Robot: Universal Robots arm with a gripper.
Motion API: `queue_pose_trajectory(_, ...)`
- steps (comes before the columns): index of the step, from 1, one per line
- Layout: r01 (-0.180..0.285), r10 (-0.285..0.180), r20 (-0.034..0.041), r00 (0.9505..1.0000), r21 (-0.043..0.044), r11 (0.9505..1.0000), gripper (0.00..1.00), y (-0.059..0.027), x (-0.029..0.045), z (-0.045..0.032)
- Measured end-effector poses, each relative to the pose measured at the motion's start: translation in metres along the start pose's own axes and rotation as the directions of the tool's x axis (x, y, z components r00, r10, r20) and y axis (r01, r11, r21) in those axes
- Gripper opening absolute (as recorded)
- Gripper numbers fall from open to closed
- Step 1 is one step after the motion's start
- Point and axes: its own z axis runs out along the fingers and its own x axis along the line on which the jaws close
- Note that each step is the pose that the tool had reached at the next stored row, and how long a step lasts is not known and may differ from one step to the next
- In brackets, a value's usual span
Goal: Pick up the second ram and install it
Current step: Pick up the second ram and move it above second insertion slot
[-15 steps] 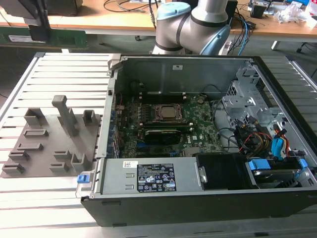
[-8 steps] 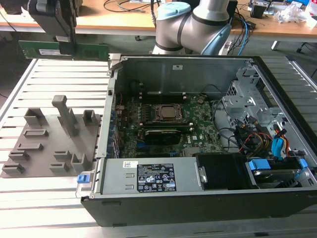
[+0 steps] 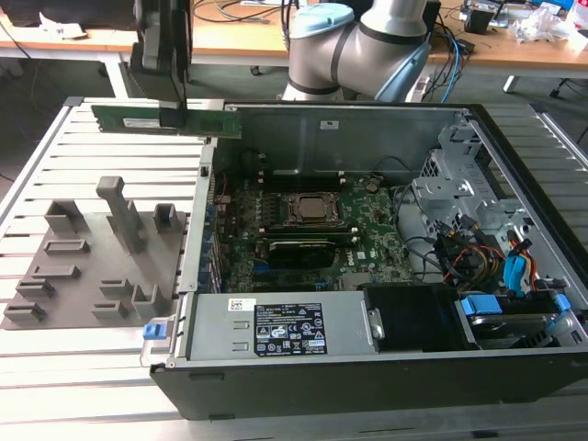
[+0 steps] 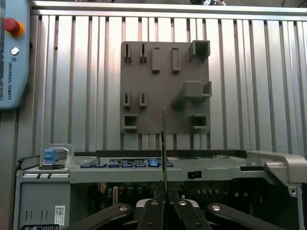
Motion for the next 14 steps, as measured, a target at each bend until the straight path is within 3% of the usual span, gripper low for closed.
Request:
queue_pose_trajectory(1,0.0,0.0,0.0001,1.0,0.0,1.0,0.14,-0.0079,0.0001,0.01)
queue_pose_trajectory(7,0.0,0.0,-0.0001,1.0,-0.0001,1.0,0.14,-0.0151,0.0009,0.0338)
queue_pose_trajectory(10,0.0,0.0,-0.0009,1.0,0.0001,1.0,0.14,-0.0153,0.001,0.0346)
queue_pose_trajectory(11,0.001,-0.001,-0.0019,1.0,0.0327,0.9995,0.14,-0.0153,0.001,0.035)
queue_pose_trajectory(12,0.002,-0.002,-0.0036,1.0,0.0714,0.9974,0.14,-0.0153,0.001,0.0351)
queue_pose_trajectory(13,0.003,-0.003,-0.0039,1.0,0.0959,0.9954,0.14,-0.0153,0.0009,0.0352)
queue_pose_trajectory(14,0.003,-0.003,-0.0038,1.0,0.0966,0.9953,0.14,-0.0154,0.0009,0.0353)
